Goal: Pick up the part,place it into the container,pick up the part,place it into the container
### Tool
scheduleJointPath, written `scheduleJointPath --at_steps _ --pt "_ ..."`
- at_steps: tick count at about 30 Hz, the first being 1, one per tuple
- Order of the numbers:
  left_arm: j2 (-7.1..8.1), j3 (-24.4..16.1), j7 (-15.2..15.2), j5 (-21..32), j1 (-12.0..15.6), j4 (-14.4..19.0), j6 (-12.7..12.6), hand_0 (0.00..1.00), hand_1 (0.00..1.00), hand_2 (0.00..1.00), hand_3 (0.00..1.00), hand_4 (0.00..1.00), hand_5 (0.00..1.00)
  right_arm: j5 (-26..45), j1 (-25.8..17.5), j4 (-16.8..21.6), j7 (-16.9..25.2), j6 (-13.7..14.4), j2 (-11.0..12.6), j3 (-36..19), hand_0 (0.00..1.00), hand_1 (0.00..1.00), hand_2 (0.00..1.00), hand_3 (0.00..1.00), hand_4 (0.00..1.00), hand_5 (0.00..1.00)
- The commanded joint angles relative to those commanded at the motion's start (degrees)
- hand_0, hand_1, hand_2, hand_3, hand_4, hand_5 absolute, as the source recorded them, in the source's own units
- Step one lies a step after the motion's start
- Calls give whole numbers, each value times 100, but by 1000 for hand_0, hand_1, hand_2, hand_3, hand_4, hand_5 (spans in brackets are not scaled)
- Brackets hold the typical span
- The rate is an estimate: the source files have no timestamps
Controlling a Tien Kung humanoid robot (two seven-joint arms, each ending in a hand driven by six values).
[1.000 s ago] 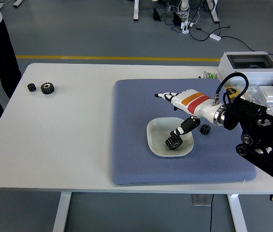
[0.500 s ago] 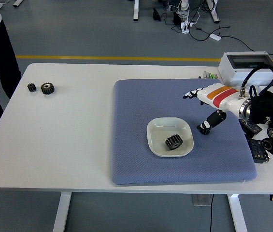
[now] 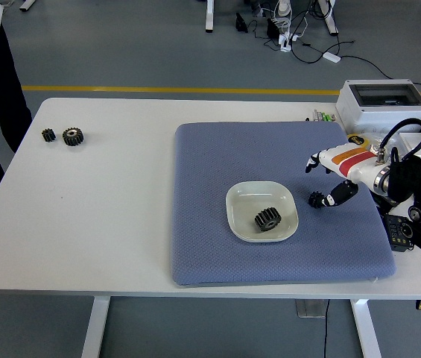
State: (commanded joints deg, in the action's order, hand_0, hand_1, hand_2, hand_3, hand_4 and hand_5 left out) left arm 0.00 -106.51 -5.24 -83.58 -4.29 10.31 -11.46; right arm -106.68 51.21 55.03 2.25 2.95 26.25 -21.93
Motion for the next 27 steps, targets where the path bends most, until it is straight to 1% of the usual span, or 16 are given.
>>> scheduleJointPath --at_steps 5,6,11,12,23,24,27 --pt "0 -2 -4 7 0 0 0 778 765 778 568 684 600 52 12 -199 2 31 -81 168 401 544 666 596 917 230" --pt "0 -7 -5 2 -1 0 -1 778 765 778 568 683 599 64 18 -233 3 29 -97 206 410 534 646 580 889 230" --pt "0 -19 -7 -5 -2 0 -1 778 765 778 568 683 599 118 21 -316 43 79 -159 317 410 534 646 580 889 230" --pt "0 -18 -8 -5 -3 0 -1 778 765 778 568 682 599 132 21 -337 52 90 -174 331 413 533 633 576 872 232" --pt "0 35 -3 60 -40 0 -11 778 765 778 567 682 598 247 41 -629 100 161 -299 410 410 522 631 578 859 228" --pt "0 40 -5 58 -46 0 -11 778 765 778 568 681 598 267 42 -666 109 178 -306 411 359 489 588 558 807 219" --pt "0 50 -4 69 -55 0 -9 778 765 778 568 681 598 332 37 -720 127 214 -306 421 359 489 588 558 807 219"
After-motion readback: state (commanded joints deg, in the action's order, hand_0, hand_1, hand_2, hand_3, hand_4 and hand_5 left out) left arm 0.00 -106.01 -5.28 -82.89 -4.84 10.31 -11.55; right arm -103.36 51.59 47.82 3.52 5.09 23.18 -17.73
